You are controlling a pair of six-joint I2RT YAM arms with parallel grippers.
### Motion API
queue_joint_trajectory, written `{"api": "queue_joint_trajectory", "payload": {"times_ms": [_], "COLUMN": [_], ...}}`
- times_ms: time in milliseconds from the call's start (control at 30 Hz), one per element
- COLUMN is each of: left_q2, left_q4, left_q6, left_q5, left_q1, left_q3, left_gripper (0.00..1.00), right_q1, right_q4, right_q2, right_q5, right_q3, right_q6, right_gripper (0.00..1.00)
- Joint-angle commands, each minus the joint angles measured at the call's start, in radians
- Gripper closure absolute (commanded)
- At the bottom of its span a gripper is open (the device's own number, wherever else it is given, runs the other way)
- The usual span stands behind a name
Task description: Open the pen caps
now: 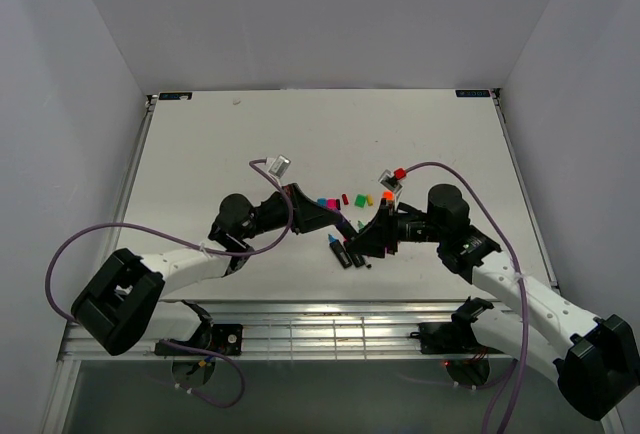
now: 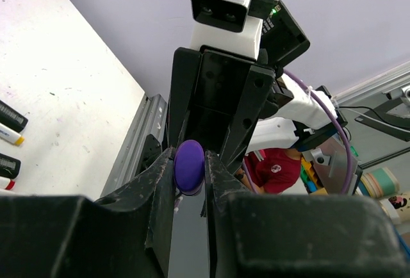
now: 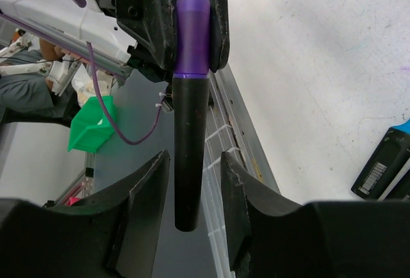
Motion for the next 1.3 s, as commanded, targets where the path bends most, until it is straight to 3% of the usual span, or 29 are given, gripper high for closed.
{"api": "queue_joint_trajectory", "payload": {"times_ms": [0,433,500,667,800,967,1167,1267], "left_q2": [0.007,0.028,0.027,0.031,0.002,-0.006,0.074,0.089], "left_q4": [0.061,0.06,0.057,0.054,0.031,0.055,0.278,0.229], "left_q6": [-0.018,-0.017,-0.015,-0.014,-0.035,-0.037,-0.136,-0.134], "left_q5": [0.028,0.042,0.045,0.039,-0.065,-0.151,-0.078,-0.003], "left_q1": [0.006,0.006,0.006,0.009,0.024,0.125,0.346,0.394], "left_q3": [0.035,0.033,0.032,0.033,0.024,0.047,0.038,0.068], "left_gripper": [1.0,1.0,1.0,1.0,1.0,1.0,1.0,1.0], "right_q1": [0.003,0.003,0.001,0.003,0.001,0.013,0.038,0.038], "right_q4": [0.083,0.089,0.089,0.086,0.081,0.176,0.218,0.186], "right_q2": [0.01,0.067,0.073,0.093,0.101,0.078,-0.032,-0.066], "right_q5": [-0.032,-0.031,-0.034,-0.038,-0.041,-0.064,-0.023,0.008], "right_q3": [0.009,0.09,0.093,0.087,0.055,-0.045,-0.214,-0.234], "right_q6": [0.009,0.009,0.007,0.009,0.016,0.096,0.165,0.156], "right_gripper": [0.57,0.62,0.65,0.92,0.92,0.92,0.92,0.92]}}
